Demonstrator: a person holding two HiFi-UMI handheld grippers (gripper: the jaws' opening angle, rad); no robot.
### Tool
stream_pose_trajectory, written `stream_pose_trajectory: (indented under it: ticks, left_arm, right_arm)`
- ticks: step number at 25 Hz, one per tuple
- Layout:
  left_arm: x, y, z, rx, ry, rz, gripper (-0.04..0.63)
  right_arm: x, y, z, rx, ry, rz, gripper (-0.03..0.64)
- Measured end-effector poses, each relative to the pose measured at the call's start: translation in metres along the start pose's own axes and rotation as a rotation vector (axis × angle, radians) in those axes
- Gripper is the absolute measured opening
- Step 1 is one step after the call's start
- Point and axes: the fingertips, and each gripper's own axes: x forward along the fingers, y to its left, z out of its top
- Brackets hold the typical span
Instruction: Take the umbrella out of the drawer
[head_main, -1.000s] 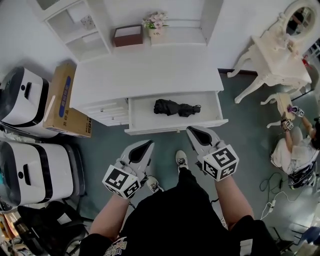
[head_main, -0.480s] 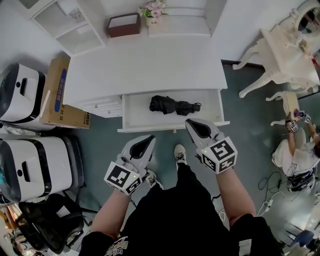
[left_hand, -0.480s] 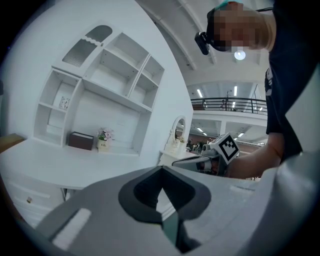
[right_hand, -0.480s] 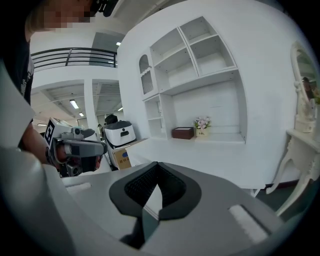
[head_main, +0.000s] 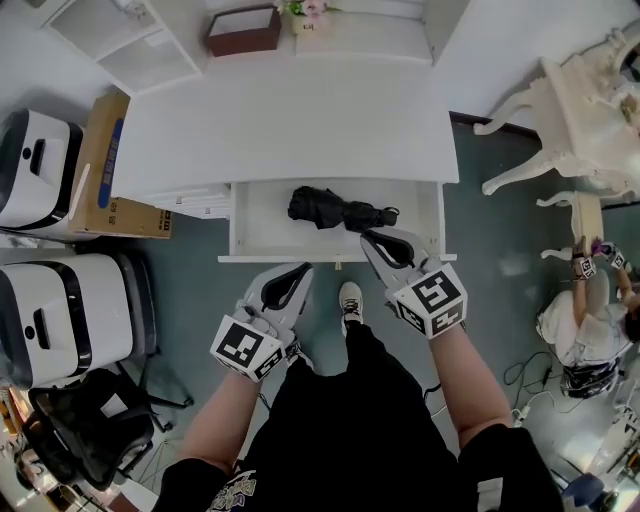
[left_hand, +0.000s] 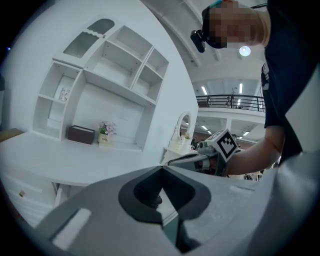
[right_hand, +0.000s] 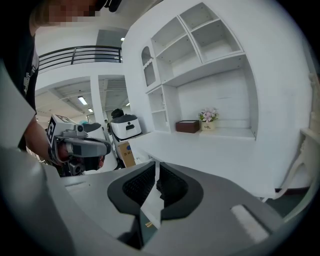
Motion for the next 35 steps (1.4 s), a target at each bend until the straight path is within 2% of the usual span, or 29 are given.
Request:
stream_pose_trajectory:
  ticks: [4, 14, 23, 30, 35]
  left_arm:
    - [0.012, 0.003, -0.011, -0.015, 0.019, 0.029, 0.0]
    - [0.029, 0.012, -0.027, -0.057, 0.035, 0.084, 0.001]
    - [0.034, 0.012, -0.035, -0.08, 0.032, 0.111, 0.002]
    - [0.03, 0.01, -0.042, -0.095, 0.044, 0.132, 0.002]
    - [0.025, 0.012, -0.048, -0.107, 0.052, 0.146, 0.002]
  right_arm:
    - [0.016, -0.011, -0.014, -0.022, 0.037, 0.067, 0.077]
    - [0.064, -0.037, -0.055, -0.14, 0.194, 0.167, 0.126]
    - [0.102, -0.056, -0.108, -0.235, 0.356, 0.221, 0.155]
    - [0.133, -0.07, -0.145, -0.352, 0.486, 0.246, 0.209]
    - [0.151, -0.075, -0.164, -0.393, 0.567, 0.267, 0.25]
